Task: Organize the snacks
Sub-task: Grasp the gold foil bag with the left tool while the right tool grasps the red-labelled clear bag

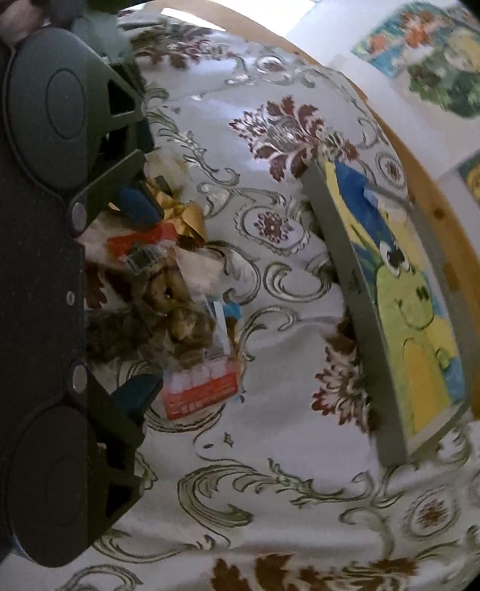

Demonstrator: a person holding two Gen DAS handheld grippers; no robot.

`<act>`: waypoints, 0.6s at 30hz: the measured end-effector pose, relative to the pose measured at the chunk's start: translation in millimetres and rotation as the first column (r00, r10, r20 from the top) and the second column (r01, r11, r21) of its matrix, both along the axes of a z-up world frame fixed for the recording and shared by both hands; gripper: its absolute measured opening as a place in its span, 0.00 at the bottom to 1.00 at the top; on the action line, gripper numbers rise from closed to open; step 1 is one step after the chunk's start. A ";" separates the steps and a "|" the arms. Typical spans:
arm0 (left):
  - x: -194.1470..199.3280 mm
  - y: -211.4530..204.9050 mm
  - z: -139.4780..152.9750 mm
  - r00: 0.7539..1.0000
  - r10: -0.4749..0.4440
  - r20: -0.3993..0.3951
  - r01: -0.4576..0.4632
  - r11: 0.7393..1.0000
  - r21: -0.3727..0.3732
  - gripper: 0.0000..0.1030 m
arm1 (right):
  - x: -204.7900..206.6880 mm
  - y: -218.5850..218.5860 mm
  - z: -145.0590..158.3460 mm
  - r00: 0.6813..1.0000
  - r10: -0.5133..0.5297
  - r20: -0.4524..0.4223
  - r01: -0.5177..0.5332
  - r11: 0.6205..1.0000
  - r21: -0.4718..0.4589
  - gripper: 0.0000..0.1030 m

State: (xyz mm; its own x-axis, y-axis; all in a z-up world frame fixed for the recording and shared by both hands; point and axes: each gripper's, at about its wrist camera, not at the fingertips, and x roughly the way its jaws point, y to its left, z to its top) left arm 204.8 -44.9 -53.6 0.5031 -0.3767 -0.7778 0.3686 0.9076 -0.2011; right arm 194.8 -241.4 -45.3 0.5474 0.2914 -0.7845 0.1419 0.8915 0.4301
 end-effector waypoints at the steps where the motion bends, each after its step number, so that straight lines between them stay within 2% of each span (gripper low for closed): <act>1: 1.0 -1.0 -0.9 1.000 -0.005 -0.004 0.005 1.000 -0.002 0.87 | 2.9 -1.1 -2.0 1.000 -0.013 -0.011 0.013 1.000 0.008 0.85; 5: 4.6 -7.0 -3.8 1.000 -0.021 -0.012 0.021 1.000 -0.006 0.83 | 14.6 -5.2 -8.7 0.998 -0.053 -0.034 0.054 0.998 0.032 0.83; 7: 6.4 -9.5 -5.2 0.999 -0.029 -0.017 0.028 1.000 -0.009 0.78 | 20.3 -3.5 -10.1 0.998 -0.057 -0.032 0.058 0.998 0.023 0.77; 11: 12.3 -10.6 -8.5 0.999 -0.024 -0.040 0.023 0.999 -0.028 0.68 | 30.5 1.5 -15.3 0.997 -0.063 -0.050 0.064 0.998 0.020 0.73; 13: 14.9 -9.9 -11.0 0.998 -0.020 -0.057 0.018 0.999 -0.036 0.61 | 33.8 5.0 -16.0 0.997 -0.069 -0.042 0.069 0.998 -0.007 0.64; 15: 15.9 -9.4 -13.7 0.997 -0.023 -0.073 0.020 0.999 -0.038 0.60 | 36.6 8.3 -15.4 0.997 -0.067 -0.028 0.066 0.997 -0.042 0.55; 18: 16.0 -8.9 -17.3 0.995 -0.018 -0.096 0.014 0.999 -0.040 0.56 | 37.6 8.7 -14.9 0.998 -0.062 -0.022 0.061 0.998 -0.033 0.47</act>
